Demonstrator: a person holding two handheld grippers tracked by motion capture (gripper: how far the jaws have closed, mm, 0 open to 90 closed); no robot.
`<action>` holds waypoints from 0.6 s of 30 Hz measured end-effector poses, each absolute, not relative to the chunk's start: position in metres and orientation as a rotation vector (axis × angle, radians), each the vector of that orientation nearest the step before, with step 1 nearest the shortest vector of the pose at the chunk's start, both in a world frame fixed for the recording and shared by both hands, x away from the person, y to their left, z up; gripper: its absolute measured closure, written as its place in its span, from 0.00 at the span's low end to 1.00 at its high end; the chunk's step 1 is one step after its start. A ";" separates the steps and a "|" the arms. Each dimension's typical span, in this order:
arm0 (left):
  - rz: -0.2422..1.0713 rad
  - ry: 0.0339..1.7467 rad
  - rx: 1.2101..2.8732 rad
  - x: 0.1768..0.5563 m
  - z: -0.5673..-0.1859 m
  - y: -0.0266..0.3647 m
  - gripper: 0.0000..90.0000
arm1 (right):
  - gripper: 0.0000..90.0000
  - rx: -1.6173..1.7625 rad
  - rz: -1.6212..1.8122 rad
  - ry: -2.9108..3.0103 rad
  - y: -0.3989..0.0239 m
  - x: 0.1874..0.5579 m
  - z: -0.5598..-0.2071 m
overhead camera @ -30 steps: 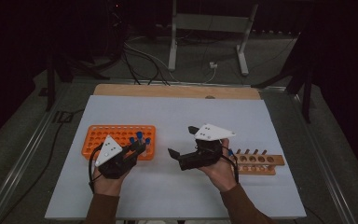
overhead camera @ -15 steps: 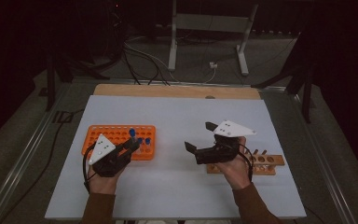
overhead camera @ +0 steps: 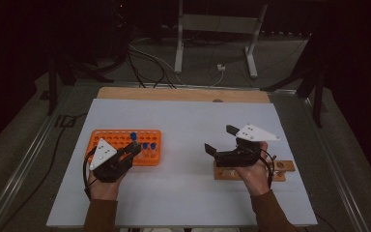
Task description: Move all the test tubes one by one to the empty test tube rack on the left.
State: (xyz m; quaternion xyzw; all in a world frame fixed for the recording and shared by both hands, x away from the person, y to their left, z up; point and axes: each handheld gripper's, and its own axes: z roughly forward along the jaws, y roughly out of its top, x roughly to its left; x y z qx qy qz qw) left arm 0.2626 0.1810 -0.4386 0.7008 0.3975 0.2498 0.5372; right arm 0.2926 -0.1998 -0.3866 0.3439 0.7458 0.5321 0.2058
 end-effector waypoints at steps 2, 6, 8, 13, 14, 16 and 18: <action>0.604 0.950 1.667 0.262 -0.439 0.182 0.87 | 0.02 0.968 1.478 2.068 -0.206 0.293 -0.388; 0.618 0.956 1.663 0.263 -0.440 0.183 0.87 | 0.02 0.995 1.469 2.046 -0.218 0.292 -0.391; 0.618 0.958 1.661 0.263 -0.440 0.184 0.87 | 0.02 1.001 1.461 2.041 -0.223 0.291 -0.393; 0.628 0.965 1.657 0.264 -0.442 0.187 0.87 | 0.02 1.014 1.453 2.032 -0.234 0.288 -0.395; 0.629 0.966 1.656 0.264 -0.442 0.188 0.87 | 0.02 1.018 1.452 2.029 -0.236 0.288 -0.396; 0.636 0.973 1.653 0.265 -0.443 0.189 0.87 | 0.02 1.029 1.446 2.024 -0.240 0.287 -0.397; 0.633 0.978 1.652 0.266 -0.445 0.191 0.87 | 0.02 1.035 1.448 2.020 -0.244 0.287 -0.399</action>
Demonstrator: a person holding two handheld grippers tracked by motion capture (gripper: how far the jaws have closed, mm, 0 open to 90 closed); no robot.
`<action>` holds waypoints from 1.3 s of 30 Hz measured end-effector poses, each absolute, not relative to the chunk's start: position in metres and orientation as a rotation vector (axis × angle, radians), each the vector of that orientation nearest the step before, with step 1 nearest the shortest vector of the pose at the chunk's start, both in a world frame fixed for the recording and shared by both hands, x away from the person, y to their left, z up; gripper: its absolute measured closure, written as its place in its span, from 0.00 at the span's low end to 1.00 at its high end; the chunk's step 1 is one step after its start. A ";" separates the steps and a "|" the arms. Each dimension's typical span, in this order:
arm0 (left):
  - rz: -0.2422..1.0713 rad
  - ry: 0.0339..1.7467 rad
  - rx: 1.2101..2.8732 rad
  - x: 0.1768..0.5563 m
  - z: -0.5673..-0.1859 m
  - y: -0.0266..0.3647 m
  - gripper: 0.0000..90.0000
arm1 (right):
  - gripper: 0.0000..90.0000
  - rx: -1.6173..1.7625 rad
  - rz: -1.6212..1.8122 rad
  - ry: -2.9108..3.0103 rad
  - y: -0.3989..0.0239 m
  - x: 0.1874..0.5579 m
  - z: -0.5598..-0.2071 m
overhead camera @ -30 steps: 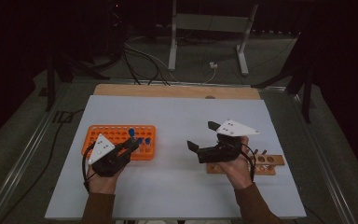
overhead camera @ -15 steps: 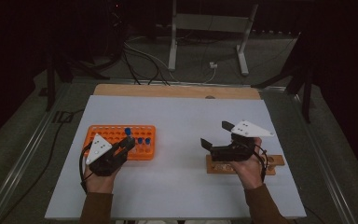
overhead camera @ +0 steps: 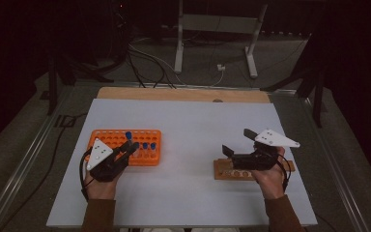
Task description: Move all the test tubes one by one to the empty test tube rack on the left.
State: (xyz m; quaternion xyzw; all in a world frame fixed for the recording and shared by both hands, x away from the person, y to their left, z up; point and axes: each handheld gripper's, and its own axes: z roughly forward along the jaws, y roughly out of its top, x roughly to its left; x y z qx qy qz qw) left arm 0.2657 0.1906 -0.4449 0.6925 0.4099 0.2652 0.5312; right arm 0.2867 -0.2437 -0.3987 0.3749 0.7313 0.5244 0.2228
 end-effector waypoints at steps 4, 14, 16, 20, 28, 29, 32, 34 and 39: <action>0.638 0.990 1.647 0.267 -0.448 0.193 0.87 | 0.02 1.046 1.441 2.017 -0.248 0.286 -0.401; 0.659 1.022 1.654 0.272 -0.455 0.195 0.87 | 0.02 1.042 1.434 2.006 -0.257 0.282 -0.399; 0.663 1.028 1.655 0.273 -0.457 0.196 0.87 | 0.02 1.046 1.437 2.002 -0.259 0.281 -0.399; 0.678 1.044 1.658 0.276 -0.461 0.197 0.87 | 0.02 1.051 1.442 1.994 -0.263 0.281 -0.398; 0.683 1.087 1.663 0.282 -0.470 0.199 0.87 | 0.02 1.048 1.452 1.986 -0.265 0.280 -0.397; 0.682 1.090 1.665 0.283 -0.472 0.199 0.87 | 0.02 1.047 1.454 1.985 -0.265 0.280 -0.397; 0.678 1.099 1.675 0.285 -0.476 0.198 0.87 | 0.02 1.049 1.456 1.986 -0.266 0.280 -0.397; 0.673 1.105 1.682 0.286 -0.478 0.197 0.87 | 0.02 1.049 1.457 1.986 -0.267 0.280 -0.398; 0.652 1.121 1.712 0.289 -0.484 0.196 0.87 | 0.02 1.050 1.462 1.986 -0.267 0.280 -0.398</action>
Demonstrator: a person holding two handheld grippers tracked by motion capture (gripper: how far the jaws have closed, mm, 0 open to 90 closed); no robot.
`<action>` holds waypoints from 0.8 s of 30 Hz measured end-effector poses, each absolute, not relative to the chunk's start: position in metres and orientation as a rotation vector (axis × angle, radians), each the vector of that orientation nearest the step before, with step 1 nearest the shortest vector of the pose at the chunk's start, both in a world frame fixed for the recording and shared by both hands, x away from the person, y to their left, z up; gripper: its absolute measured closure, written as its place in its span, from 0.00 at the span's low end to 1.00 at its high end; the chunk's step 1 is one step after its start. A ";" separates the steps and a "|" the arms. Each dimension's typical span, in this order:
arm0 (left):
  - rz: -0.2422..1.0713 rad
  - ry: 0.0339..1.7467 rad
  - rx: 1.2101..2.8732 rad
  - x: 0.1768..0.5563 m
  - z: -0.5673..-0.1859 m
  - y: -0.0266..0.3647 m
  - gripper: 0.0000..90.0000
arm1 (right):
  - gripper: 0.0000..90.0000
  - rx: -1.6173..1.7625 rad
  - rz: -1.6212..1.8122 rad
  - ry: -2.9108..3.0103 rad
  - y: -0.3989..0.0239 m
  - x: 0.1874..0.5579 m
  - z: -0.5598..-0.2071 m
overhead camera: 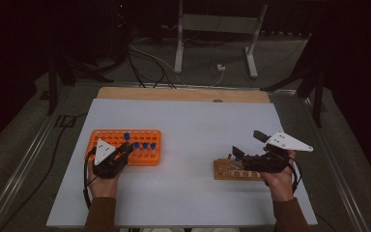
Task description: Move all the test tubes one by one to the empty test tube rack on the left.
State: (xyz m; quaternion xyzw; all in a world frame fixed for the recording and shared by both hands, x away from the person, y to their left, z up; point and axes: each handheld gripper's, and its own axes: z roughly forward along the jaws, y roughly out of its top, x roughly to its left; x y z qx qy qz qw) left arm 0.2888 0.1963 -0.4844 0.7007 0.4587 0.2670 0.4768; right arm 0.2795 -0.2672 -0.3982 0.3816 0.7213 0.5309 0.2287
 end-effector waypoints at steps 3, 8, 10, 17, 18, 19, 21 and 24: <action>0.632 1.137 1.750 0.291 -0.488 0.195 0.87 | 0.02 1.048 1.462 1.987 -0.267 0.279 -0.399; 0.623 1.159 1.806 0.293 -0.491 0.193 0.87 | 0.02 1.043 1.452 1.998 -0.267 0.279 -0.401; 0.615 1.160 1.819 0.293 -0.491 0.193 0.87 | 0.02 1.046 1.449 2.002 -0.267 0.279 -0.402; 0.611 1.160 1.846 0.293 -0.492 0.192 0.88 | 0.02 1.050 1.448 2.004 -0.269 0.279 -0.404; 0.610 1.160 1.852 0.293 -0.492 0.192 0.88 | 0.02 1.050 1.447 2.005 -0.269 0.279 -0.404; 0.610 1.161 1.856 0.293 -0.492 0.192 0.88 | 0.02 1.050 1.447 2.005 -0.269 0.279 -0.405; 0.605 1.164 1.870 0.293 -0.492 0.192 0.88 | 0.02 1.048 1.448 2.006 -0.268 0.279 -0.405; 0.603 1.167 1.894 0.293 -0.494 0.191 0.88 | 0.02 1.050 1.446 2.010 -0.268 0.279 -0.406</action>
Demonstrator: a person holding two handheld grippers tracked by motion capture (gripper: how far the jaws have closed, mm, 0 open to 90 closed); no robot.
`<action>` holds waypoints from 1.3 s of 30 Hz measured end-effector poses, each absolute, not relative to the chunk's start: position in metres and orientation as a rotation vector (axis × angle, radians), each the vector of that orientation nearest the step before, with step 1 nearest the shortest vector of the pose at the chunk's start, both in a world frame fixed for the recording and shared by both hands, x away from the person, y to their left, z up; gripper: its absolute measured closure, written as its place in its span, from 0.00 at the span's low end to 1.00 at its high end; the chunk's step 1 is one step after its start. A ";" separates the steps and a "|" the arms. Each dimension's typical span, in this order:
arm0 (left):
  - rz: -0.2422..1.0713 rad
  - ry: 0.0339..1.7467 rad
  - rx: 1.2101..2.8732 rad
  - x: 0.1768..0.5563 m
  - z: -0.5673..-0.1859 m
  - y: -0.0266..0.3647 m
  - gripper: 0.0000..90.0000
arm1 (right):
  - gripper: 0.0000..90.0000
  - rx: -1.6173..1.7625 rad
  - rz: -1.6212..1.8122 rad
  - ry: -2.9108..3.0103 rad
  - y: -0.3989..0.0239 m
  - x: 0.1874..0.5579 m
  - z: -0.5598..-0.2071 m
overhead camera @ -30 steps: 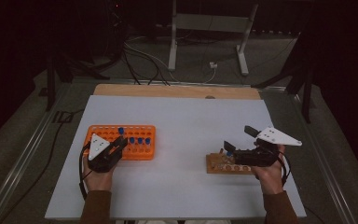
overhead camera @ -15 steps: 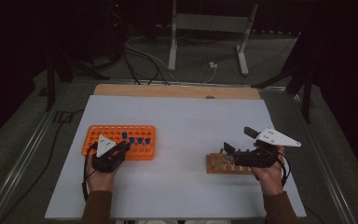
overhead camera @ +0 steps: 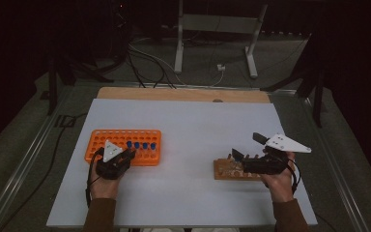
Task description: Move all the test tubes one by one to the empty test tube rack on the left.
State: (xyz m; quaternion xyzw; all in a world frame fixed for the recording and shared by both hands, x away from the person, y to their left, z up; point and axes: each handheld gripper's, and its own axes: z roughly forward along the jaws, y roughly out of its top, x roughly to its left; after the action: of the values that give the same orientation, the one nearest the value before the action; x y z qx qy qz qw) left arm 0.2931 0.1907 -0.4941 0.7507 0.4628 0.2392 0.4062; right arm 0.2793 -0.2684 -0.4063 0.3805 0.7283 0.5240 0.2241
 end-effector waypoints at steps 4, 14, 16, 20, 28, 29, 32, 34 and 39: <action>0.607 1.164 1.899 0.292 -0.494 0.191 0.88 | 0.02 1.051 1.447 2.011 -0.269 0.280 -0.407; 0.613 1.162 1.897 0.289 -0.495 0.190 0.87 | 0.02 1.049 1.447 2.021 -0.270 0.280 -0.409; 0.599 1.164 1.886 0.289 -0.495 0.192 0.86 | 0.02 1.052 1.452 2.019 -0.270 0.280 -0.410; 0.573 1.157 1.828 0.286 -0.491 0.199 0.77 | 0.02 1.053 1.453 2.021 -0.272 0.281 -0.411; 0.522 1.101 1.681 0.273 -0.476 0.213 0.54 | 0.02 1.060 1.451 2.026 -0.273 0.282 -0.414; 0.509 1.086 1.658 0.272 -0.475 0.215 0.53 | 0.02 1.062 1.448 2.027 -0.273 0.282 -0.415; 0.526 1.066 1.634 0.270 -0.471 0.215 0.46 | 0.02 1.063 1.442 2.036 -0.273 0.283 -0.417; 0.537 1.064 1.629 0.268 -0.469 0.215 0.36 | 0.02 1.057 1.425 2.044 -0.272 0.283 -0.418; 0.577 1.090 1.612 0.267 -0.464 0.213 0.19 | 0.07 1.052 1.403 2.070 -0.271 0.282 -0.423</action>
State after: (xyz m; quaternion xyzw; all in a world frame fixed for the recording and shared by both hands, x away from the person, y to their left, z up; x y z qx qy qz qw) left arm 0.2668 0.2125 -0.4645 0.6745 0.4561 0.2416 0.5279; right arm 0.2818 -0.2706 -0.4230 0.3787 0.7457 0.5054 0.2125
